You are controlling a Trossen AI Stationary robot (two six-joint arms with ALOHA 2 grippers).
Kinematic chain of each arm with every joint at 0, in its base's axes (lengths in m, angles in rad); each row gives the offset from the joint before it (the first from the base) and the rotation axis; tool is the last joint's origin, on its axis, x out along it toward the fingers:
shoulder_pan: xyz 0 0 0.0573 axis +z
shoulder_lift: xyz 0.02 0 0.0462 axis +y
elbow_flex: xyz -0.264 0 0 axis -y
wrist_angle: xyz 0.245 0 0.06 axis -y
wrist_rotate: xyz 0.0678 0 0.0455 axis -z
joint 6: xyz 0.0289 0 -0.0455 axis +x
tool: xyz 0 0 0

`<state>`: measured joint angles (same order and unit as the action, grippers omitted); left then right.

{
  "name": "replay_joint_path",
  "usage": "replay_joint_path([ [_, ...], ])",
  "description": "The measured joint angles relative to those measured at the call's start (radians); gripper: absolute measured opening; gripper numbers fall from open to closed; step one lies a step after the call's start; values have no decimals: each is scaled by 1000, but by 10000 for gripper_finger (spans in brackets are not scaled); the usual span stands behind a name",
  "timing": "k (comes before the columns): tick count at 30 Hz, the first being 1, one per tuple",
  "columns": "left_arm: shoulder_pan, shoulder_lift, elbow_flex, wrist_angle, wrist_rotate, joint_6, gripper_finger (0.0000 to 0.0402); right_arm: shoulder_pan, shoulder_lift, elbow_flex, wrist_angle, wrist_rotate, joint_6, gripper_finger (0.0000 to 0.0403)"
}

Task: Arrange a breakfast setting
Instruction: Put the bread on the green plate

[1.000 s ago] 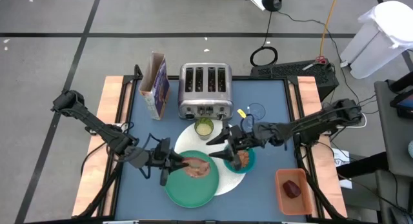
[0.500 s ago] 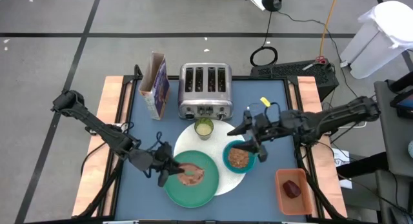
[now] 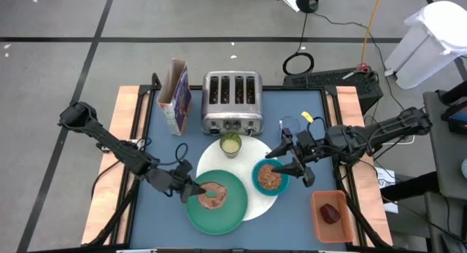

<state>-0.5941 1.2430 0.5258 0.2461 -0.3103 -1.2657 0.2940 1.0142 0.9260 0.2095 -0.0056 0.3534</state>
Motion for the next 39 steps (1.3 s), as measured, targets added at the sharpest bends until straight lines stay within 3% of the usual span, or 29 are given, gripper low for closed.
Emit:
replay_joint_path([
  [5, 0, 22, 2, 19, -1, -14, 81, 21, 0, -1, -6, 0, 0, 215],
  [10, 0, 149, 6, 140, 66, -45, 81, 38, 0, -1, -4, 1, 0, 215],
  [17, 30, 270, 4, 182, 101, -98, 81, 42, 0, -1, 0, 3, 1, 215],
  [33, 46, 297, 4, 171, 69, -21, 82, 42, 0, -1, 2, 4, 1, 215],
  [39, 47, 297, 5, 171, 66, -19, 124, 42, 0, -1, 2, 4, 1, 215],
])
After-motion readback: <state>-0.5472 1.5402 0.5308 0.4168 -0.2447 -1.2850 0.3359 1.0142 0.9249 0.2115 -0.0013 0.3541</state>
